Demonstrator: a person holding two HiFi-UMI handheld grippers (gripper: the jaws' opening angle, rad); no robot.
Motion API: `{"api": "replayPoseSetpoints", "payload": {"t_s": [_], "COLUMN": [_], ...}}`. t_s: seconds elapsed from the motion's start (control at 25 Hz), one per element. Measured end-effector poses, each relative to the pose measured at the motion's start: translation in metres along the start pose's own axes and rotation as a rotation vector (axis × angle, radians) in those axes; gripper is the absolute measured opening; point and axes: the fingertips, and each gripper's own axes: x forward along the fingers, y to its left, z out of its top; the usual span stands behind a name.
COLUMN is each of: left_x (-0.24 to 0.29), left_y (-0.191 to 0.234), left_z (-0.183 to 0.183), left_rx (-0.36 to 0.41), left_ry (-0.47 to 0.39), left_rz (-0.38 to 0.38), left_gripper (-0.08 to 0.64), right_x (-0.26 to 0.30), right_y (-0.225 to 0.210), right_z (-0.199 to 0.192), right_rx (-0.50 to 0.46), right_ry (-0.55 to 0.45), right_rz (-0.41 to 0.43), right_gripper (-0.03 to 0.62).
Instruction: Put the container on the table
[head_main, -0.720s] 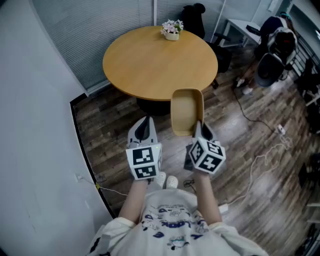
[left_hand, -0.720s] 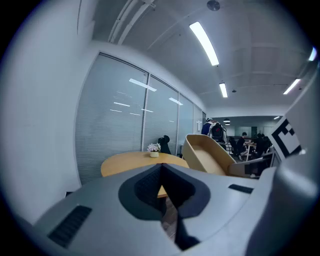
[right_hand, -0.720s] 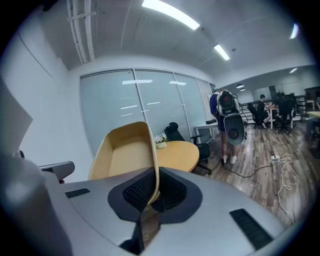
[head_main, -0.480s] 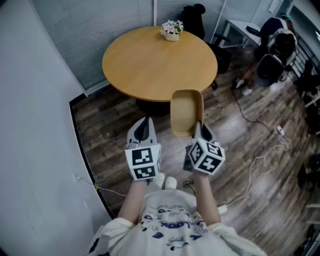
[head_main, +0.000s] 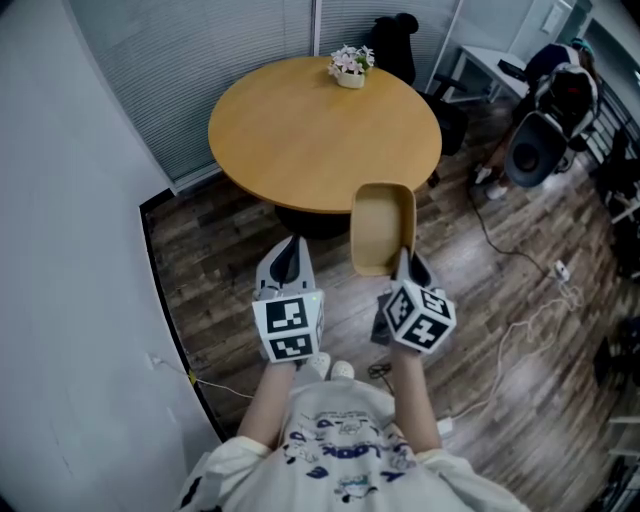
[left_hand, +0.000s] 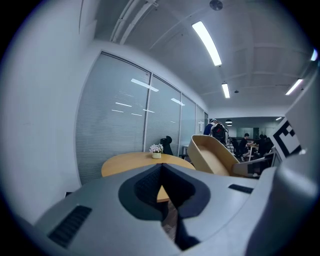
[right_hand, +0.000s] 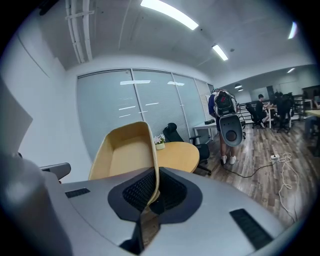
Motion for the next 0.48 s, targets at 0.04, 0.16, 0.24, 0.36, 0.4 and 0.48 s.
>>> {"api": "replayPoseSetpoints", "payload": {"t_s": [0.04,0.16,0.24,0.36,0.4,0.48], "left_x": [0.003,0.011,0.017,0.025,0.029,0.036], "left_y": [0.002,0.009,0.015,0.022,0.024,0.026], "left_z": [0.000,0.000,-0.001,-0.004,-0.004,-0.004], "left_rx": [-0.001,-0.002,-0.001,-0.001,-0.002,-0.006], "left_ry": [-0.002,-0.008,-0.007,0.005,0.010,0.016], "left_rz": [-0.001,-0.006,-0.010,-0.015,-0.015,-0.015], "left_gripper": [0.003,0.003,0.003,0.003,0.003,0.003], "right_x": [0.003,0.013,0.019,0.027,0.029,0.036], "right_y": [0.000,0.003,0.008,0.013,0.014,0.014], "right_z": [0.000,-0.001,-0.002,-0.003,-0.003,-0.002], "right_rx": [0.005,0.015,0.022,0.031,0.032,0.031], "right_ry": [-0.001,-0.005,-0.001,0.006,0.009,0.014], "right_rz": [-0.002,-0.014,-0.011,-0.017,-0.020,-0.022], "right_gripper": [0.018,0.018,0.018,0.018,0.018,0.018]}}
